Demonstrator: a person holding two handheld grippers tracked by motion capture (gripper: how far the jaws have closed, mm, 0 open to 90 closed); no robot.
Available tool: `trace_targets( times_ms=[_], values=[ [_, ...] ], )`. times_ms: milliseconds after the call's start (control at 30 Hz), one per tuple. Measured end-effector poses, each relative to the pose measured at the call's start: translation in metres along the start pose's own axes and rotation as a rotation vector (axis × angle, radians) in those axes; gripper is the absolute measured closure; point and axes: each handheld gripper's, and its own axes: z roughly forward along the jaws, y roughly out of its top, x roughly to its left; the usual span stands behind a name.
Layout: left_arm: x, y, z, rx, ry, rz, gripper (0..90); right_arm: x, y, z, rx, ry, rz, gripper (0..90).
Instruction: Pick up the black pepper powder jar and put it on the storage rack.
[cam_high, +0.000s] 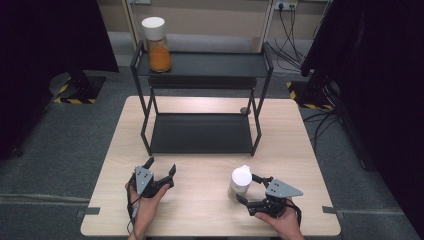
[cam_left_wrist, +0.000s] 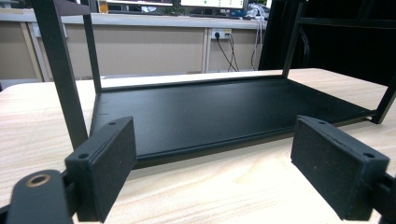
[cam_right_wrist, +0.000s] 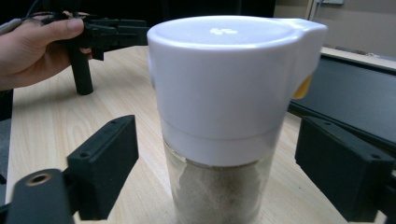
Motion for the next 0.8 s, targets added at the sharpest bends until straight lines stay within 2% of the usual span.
trace_targets(
  times_ms=[200,433,600,800],
  values=[
    [-0.001,-0.001,0.000,-0.003,0.003,-0.001,13.8,-0.003,0.001,0.005,0.004,-0.011,-0.006,20.0],
    [0.000,0.000,0.000,-0.001,0.002,0.002,14.0,-0.007,0.003,0.008,0.006,0.007,-0.008,23.9],
    [0.000,0.000,0.000,-0.001,0.000,0.001,14.0,-0.007,0.004,0.013,0.017,0.019,-0.013,29.7],
    [0.000,0.000,0.000,0.001,-0.003,0.004,14.0,-0.006,0.003,0.015,0.019,0.016,-0.021,30.5]
  ],
)
